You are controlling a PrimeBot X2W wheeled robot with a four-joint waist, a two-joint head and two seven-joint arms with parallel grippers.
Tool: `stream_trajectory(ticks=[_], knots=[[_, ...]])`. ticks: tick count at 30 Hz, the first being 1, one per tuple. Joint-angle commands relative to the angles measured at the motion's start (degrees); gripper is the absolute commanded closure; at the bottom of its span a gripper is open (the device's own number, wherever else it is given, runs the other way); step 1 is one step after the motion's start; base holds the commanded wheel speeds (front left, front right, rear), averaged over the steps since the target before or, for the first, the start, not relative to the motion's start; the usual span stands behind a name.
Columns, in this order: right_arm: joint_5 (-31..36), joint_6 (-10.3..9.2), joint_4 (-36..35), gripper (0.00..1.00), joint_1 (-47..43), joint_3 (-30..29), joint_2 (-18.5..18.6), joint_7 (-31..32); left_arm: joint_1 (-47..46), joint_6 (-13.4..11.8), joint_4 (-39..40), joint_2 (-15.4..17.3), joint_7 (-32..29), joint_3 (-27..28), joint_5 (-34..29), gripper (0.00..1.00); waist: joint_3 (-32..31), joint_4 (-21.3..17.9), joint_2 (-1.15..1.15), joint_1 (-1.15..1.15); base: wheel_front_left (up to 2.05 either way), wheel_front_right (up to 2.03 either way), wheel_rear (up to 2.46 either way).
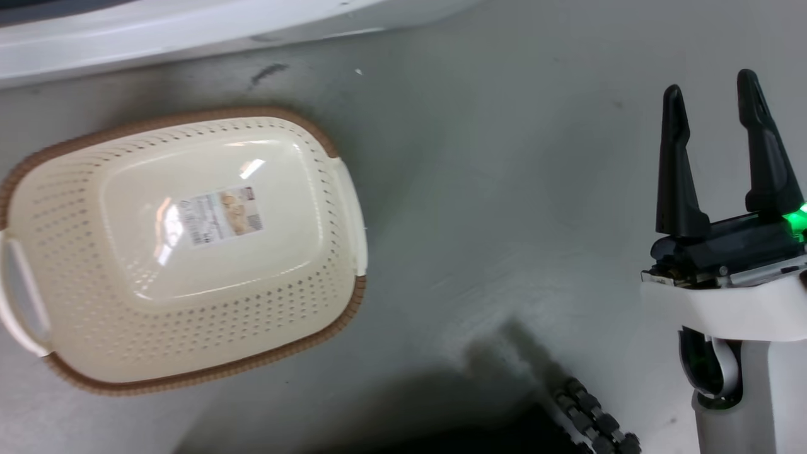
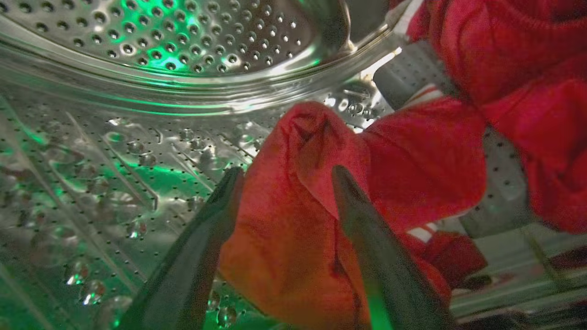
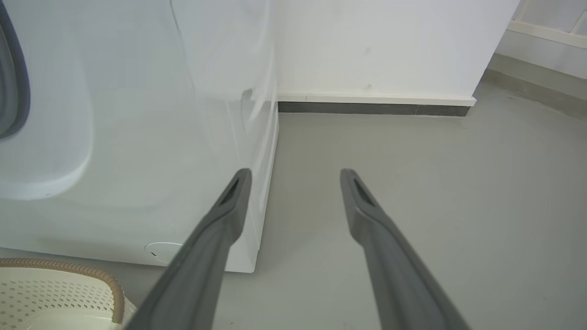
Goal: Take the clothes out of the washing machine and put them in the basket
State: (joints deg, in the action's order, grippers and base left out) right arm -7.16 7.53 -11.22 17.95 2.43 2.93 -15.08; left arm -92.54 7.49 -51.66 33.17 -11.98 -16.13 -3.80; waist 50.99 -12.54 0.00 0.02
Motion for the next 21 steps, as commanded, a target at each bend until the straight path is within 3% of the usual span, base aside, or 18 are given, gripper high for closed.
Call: stream_trajectory(ticks=[1, 10, 19, 20, 21], knots=[[-0.6, -0.08, -0.4, 0.0, 0.3, 0.6, -0.1, -0.1, -3.0, -0.1, -1.9, 1.0, -2.9, -2.3, 0.0, 0.0, 3.1, -3.0, 0.0, -0.02, 0.0, 0.0, 0.0], [-2.8, -0.08, -0.8, 0.0, -0.9, 4.0, -0.1, -0.1, -15.1, -0.1, -9.8, 5.5, -16.6, -10.6, 3.8, 0.0, 6.2, -7.0, 0.0, -0.02, 0.0, 0.0, 0.0], [-3.5, -0.08, -1.7, 0.0, -1.5, 3.8, -0.1, -0.1, -16.0, -0.1, -12.8, 7.6, -22.0, -16.2, 9.6, 0.0, 7.2, -7.8, 0.0, -0.02, 0.0, 0.0, 0.0], [-3.5, -0.08, -1.9, 0.0, -1.5, 3.7, -0.1, -0.1, -16.0, -0.1, -12.9, 7.7, -22.3, -16.6, 10.2, 0.44, 7.3, -7.7, 0.0, -0.02, 0.0, 0.0, 0.0], [-3.5, -0.08, -2.0, 0.0, -1.5, 3.5, -0.1, -0.1, -16.1, -0.1, -12.6, 7.9, -22.0, -17.0, 10.6, 1.0, 7.4, -7.6, 0.0, -0.02, 0.0, 0.0, 0.0]])
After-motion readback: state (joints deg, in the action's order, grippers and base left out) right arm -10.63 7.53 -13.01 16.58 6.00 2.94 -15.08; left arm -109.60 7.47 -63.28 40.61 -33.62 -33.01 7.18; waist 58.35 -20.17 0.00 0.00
